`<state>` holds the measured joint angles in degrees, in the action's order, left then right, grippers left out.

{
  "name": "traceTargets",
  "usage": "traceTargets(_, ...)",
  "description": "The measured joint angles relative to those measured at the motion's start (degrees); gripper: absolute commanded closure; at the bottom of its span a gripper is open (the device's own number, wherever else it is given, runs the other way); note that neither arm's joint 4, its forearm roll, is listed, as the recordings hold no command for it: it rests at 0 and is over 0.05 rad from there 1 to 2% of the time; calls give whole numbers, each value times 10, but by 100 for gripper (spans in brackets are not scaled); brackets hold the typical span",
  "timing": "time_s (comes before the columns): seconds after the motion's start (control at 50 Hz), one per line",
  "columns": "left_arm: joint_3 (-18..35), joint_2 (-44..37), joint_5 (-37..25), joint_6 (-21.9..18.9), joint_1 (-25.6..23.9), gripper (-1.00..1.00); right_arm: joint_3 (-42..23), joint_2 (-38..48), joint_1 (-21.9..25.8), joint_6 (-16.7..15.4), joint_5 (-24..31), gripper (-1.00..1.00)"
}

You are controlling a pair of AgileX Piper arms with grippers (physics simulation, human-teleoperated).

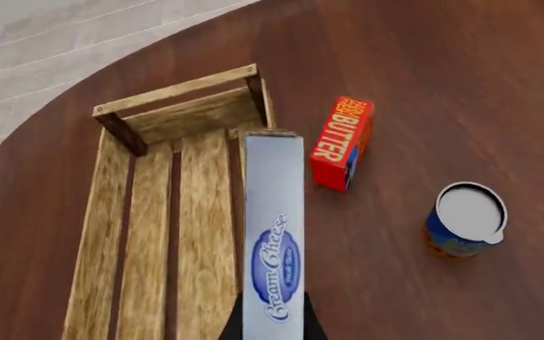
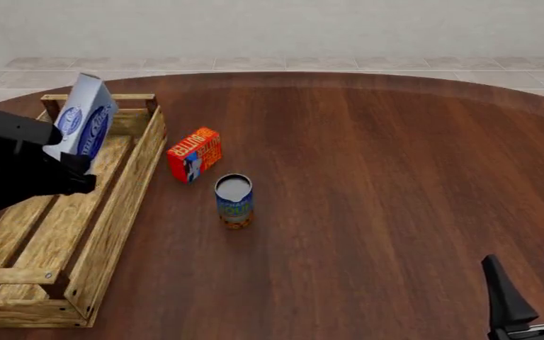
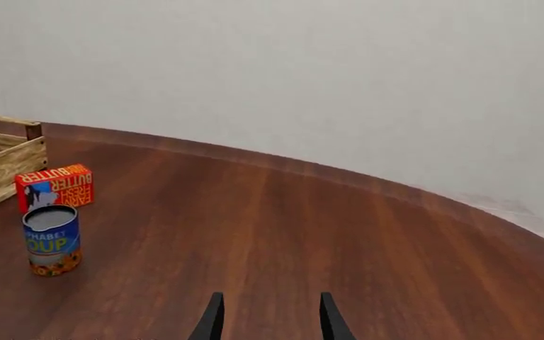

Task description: Pick up the cream cheese and put it in the tray.

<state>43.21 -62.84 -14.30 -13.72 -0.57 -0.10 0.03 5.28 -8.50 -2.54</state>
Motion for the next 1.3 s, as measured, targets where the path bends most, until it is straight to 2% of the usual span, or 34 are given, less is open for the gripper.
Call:
traceTargets(0.42, -34, -79, 75, 15, 88, 100, -2, 0, 7, -5, -5, -100)
traceTargets(0.76, -33, -148, 110, 37, 126, 100, -1, 0, 9, 0, -7, -100)
traceTargets(1.3, -38, -249, 160, 35, 166, 100, -3, 0, 8, 4, -5, -100)
